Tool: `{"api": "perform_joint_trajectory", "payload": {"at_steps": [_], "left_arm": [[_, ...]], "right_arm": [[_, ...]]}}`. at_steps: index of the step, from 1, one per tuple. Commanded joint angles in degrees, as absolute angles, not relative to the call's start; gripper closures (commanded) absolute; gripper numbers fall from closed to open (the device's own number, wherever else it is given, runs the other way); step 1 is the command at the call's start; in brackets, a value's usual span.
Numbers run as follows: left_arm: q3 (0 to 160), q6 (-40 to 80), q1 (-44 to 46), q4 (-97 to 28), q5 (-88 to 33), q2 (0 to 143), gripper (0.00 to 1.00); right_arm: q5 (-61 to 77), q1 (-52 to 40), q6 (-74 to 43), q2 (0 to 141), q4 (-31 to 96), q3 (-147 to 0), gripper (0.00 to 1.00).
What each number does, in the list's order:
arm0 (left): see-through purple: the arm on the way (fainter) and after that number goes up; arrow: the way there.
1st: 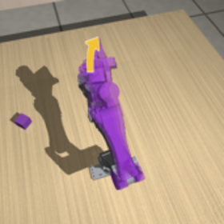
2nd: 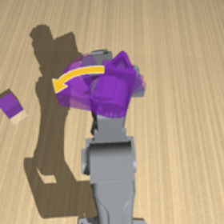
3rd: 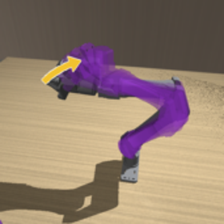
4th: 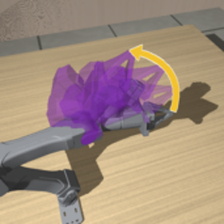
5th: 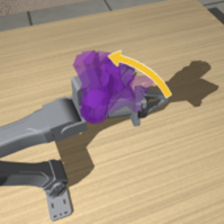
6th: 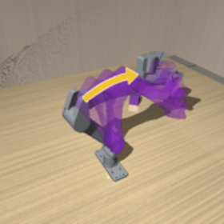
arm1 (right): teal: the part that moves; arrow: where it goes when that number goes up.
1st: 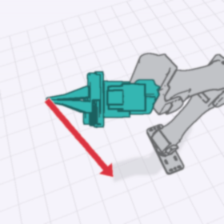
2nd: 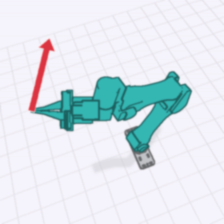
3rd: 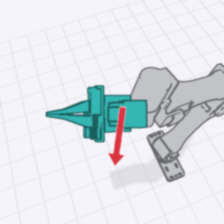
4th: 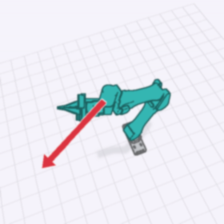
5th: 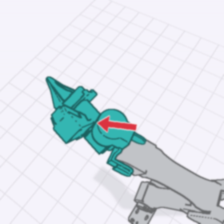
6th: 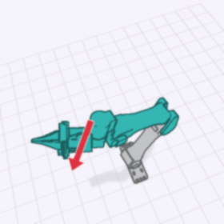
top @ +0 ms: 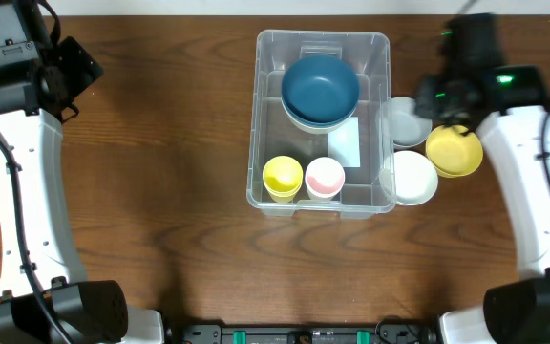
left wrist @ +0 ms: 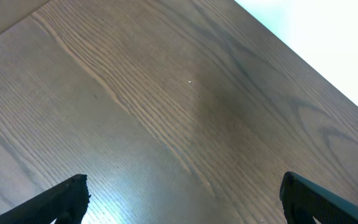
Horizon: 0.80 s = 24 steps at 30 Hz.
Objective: Pack container
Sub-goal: 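Move the right gripper to the light blue cup and grasp it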
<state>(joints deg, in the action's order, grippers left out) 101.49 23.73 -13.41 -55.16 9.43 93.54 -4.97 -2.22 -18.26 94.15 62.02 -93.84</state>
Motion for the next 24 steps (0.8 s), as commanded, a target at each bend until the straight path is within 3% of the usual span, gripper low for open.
{"api": "perform_joint_trajectory", "payload": {"at_steps": [1, 9, 15, 19, 24], "left_arm": [[101.75, 22.94, -13.58, -55.24, 10.13, 93.23, 0.02], [101.75, 22.94, -13.58, -55.27, 10.13, 93.23, 0.02], [101.75, 22.94, -13.58, -55.27, 10.13, 93.23, 0.02], [101.75, 22.94, -13.58, -55.27, 10.13, 93.23, 0.02], [101.75, 22.94, -13.58, -55.24, 10.13, 93.23, 0.02]], "right_arm": [[-5.58, 3.95, -19.73, 94.89, 60.69, -94.76, 0.69], [-3.46, 13.65, -21.41, 101.73, 54.17, -94.76, 0.59], [-0.14, 14.57, -21.39, 110.74, 48.71, -94.76, 0.53], [3.09, 14.44, -21.37, 116.71, 43.81, -94.76, 0.42], [4.99, 14.24, -21.21, 121.60, 42.17, -94.76, 0.45]]}}
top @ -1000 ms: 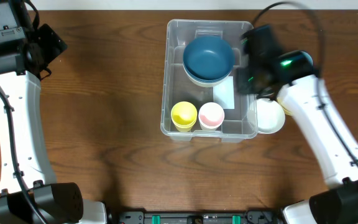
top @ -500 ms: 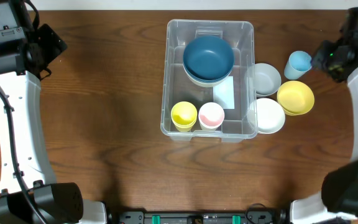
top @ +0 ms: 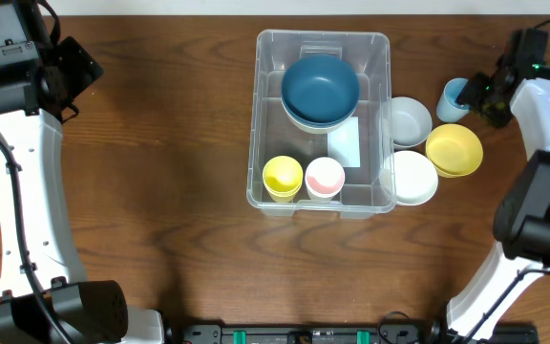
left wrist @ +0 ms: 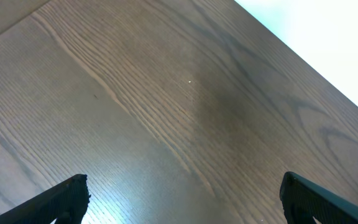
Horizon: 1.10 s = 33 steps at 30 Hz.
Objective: Pack container
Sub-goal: 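Move the right gripper to the light blue cup and grasp it, then stack the light blue cup onto the pink cup in the container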
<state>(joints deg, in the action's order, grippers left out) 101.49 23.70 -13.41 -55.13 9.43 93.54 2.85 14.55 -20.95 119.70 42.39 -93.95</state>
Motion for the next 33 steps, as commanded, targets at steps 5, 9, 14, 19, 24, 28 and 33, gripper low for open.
{"api": "perform_joint_trajectory", "payload": {"at_steps": [5, 9, 14, 19, 24, 28, 33], "left_arm": [[101.75, 22.94, -13.58, -55.27, 10.13, 93.23, 0.02], [101.75, 22.94, -13.58, -55.27, 10.13, 93.23, 0.02], [101.75, 22.94, -13.58, -55.24, 10.13, 93.23, 0.02], [101.75, 22.94, -13.58, -55.24, 10.13, 93.23, 0.02], [101.75, 22.94, -13.58, -55.27, 10.13, 93.23, 0.02], [101.75, 22.94, -13.58, -55.27, 10.13, 93.23, 0.02], [101.75, 22.94, -13.58, -55.24, 10.13, 93.23, 0.02]], "right_arm": [[4.95, 14.28, -20.62, 122.85, 43.07, -94.78, 0.83], [3.51, 14.48, -20.53, 119.96, 44.97, -94.83, 0.99], [-0.25, 14.50, -18.41, 111.79, 46.63, -94.85, 0.99], [1.45, 13.45, -16.51, 100.27, 50.98, -94.85, 0.99], [6.66, 9.28, -15.14, 89.08, 59.64, -94.85, 0.99], [6.94, 1.74, -15.18, 82.76, 66.94, -94.85, 0.99], [6.87, -11.92, -16.75, 79.85, 71.55, -94.85, 0.98]]}}
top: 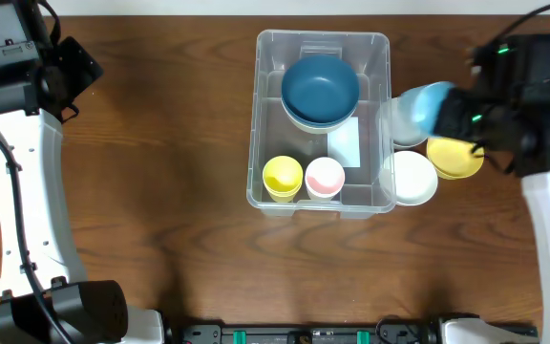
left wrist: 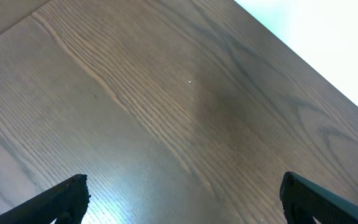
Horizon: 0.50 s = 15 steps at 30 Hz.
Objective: Pack container
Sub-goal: 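Stack the light blue cup onto the pink cup in the container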
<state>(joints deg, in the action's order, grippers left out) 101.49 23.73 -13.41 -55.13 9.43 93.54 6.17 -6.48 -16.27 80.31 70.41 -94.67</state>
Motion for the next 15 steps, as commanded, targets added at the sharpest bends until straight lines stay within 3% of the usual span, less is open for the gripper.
{"api": "perform_joint_trajectory", "payload": {"at_steps": [1, 8, 15], "left_arm": [[101.75, 22.94, -13.58, -55.27, 10.13, 93.23, 0.02], [101.75, 22.94, -13.58, -55.24, 10.13, 93.23, 0.02], [101.75, 22.94, -13.58, -55.24, 10.13, 93.23, 0.02]], "right_arm": [[6.83, -14.83, -16.93, 79.90, 72.29, -94.83, 0.98], [-3.51, -30.13, -20.73, 83.85, 74.61, -94.72, 0.95], [-8.71, -35.57, -22.96, 92.62, 76.29, -94.72, 0.92]]}}
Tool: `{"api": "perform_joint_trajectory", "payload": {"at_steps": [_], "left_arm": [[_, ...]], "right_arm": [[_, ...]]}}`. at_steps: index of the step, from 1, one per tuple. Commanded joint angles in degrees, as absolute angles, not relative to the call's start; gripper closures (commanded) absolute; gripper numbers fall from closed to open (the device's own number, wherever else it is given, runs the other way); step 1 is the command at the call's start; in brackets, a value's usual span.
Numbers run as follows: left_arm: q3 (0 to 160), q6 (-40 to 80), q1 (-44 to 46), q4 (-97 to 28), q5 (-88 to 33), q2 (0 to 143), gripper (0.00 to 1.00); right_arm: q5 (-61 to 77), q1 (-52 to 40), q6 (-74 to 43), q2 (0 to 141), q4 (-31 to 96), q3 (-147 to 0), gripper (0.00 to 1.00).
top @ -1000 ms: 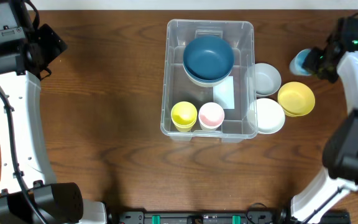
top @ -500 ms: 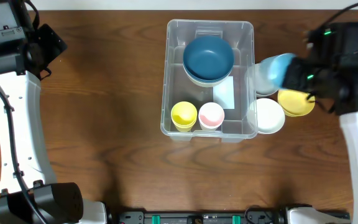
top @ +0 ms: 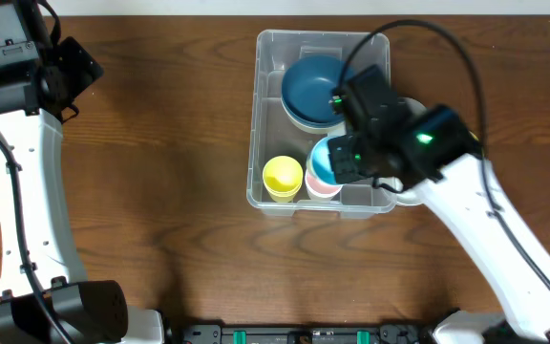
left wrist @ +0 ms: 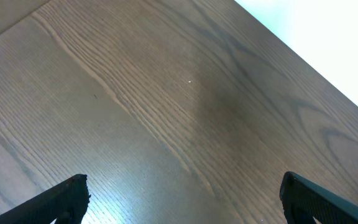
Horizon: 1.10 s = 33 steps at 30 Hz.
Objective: Pack container
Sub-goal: 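Stack the light blue cup onto the pink cup in the container, then move the right gripper to the yellow bowl and grasp its rim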
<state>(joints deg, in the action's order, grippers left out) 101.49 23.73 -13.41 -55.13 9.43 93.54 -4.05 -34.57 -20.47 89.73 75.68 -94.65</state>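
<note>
The clear plastic container (top: pixel 255 115) stands at the table's middle. It holds a dark blue bowl (top: pixel 306 78) at the back, and a yellow cup (top: pixel 282 178) and a pink cup (top: pixel 326 189) at the front. My right gripper (top: pixel 336 159) reaches in from the right, shut on a light blue cup (top: pixel 319 160). That cup hangs just over the pink cup and covers most of it. My left gripper (left wrist: pixel 182 200) is open at the far left over bare wood, with nothing between its fingers.
The right arm (top: pixel 447 182) crosses the container's right wall and hides most of the bowls beside it. Only an edge of a grey bowl (top: pixel 410 103) shows there. The table's far edge (left wrist: pixel 328 74) runs close behind the left gripper.
My right gripper has moved left with the light blue cup, from above the bowls outside the container's right wall to inside the container, over the pink cup. The left arm has not moved.
My right gripper was first over the bowls to the right of the container. Then it was at the far right beside a light blue cup standing there. Then it held that cup above the grey bowl, and now holds it inside the container.
</note>
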Motion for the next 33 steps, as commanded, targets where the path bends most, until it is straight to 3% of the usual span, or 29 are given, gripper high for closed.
{"api": "perform_joint_trajectory", "payload": {"at_steps": [1, 11, 17, 26, 33], "left_arm": [[101.75, 22.94, -13.58, -55.24, 10.13, 93.23, 0.02], [101.75, 22.94, -13.58, -55.27, 10.13, 93.23, 0.02], [101.75, 22.94, -13.58, -55.27, 10.13, 93.23, 0.02], [101.75, 22.94, -13.58, -55.27, 10.13, 93.23, 0.02], [101.75, 22.94, -13.58, -55.27, 10.13, 93.23, 0.02]], "right_arm": [[-9.28, -35.57, -23.42, 94.08, 76.77, -94.72, 0.92], [-9.43, -35.53, -23.55, 103.68, 77.80, -94.72, 0.90], [-9.72, -35.53, -23.51, 104.68, 77.76, -94.76, 0.82], [-11.09, -32.32, -23.11, 97.49, 78.11, -96.75, 0.77], [-12.36, -21.69, -24.23, 88.01, 82.81, -96.75, 0.73]]}}
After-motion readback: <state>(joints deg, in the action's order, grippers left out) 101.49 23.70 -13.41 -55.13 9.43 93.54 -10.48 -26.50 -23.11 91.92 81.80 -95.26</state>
